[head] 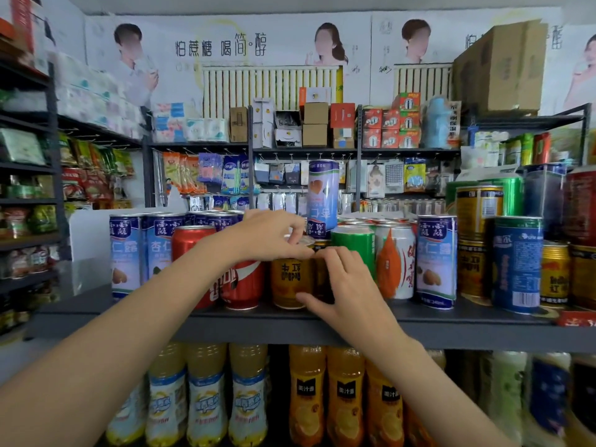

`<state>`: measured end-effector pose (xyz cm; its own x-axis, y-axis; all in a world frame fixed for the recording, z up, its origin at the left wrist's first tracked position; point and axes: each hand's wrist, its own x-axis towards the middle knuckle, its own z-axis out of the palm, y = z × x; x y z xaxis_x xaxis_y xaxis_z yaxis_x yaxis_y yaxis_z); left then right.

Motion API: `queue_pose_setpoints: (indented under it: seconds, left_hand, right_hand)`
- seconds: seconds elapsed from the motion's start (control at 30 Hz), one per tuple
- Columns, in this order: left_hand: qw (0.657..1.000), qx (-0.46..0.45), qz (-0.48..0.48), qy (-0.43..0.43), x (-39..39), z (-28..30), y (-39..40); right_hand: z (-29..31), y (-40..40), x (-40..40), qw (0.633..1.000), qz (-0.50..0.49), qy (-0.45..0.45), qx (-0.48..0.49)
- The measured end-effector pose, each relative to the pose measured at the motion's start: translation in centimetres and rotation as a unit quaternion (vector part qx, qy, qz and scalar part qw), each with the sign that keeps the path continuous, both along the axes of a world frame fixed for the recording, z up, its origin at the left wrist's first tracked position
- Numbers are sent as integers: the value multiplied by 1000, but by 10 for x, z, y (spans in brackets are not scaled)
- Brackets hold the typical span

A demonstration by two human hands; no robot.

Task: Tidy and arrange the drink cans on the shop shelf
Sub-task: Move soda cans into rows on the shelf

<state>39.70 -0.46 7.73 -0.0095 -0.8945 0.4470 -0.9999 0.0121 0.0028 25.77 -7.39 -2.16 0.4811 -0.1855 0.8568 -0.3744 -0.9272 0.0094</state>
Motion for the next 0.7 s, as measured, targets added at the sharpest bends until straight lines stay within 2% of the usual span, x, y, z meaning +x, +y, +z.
queue_pose_setpoints:
  seconds: [0.1,0.2,0.3,0.33,0.37,0.43,0.5,0.53,0.6,0.7]
  left_hand:
    - [984,-121,-59,119,-6,8,18]
    - [915,-217,-101,324,-12,25,32]
    - [836,-211,-158,482,-15,31,36]
    - [819,-197,-171,511,-16,31,38]
    - [817,-178,-173,521,-15,29,38]
    - [843,-138,-140,501,-9,23,36]
    - [906,-127,-68,397,-1,15,35]
    - [930,-143,-36,337,4,9,33]
    - [952,-169,-6,254,11,-3,33]
    - [983,-136,40,115,13,-13,29]
  right_hand:
    - [4,4,1,994,75,-54,61]
    - [34,8,-10,965,158,-157,141]
    - [67,15,-23,897,302,-211,243]
    - [75,17,-27,888,321,-215,249]
    - [82,16,-29,887,322,-214,251]
    - [97,13,-34,891,304,-200,272]
    - [114,8,-37,903,273,-151,295]
    - [122,6,-35,918,242,-109,293]
    - [132,7,-24,952,160,20,260]
    - [128,7,4,957,70,182,214]
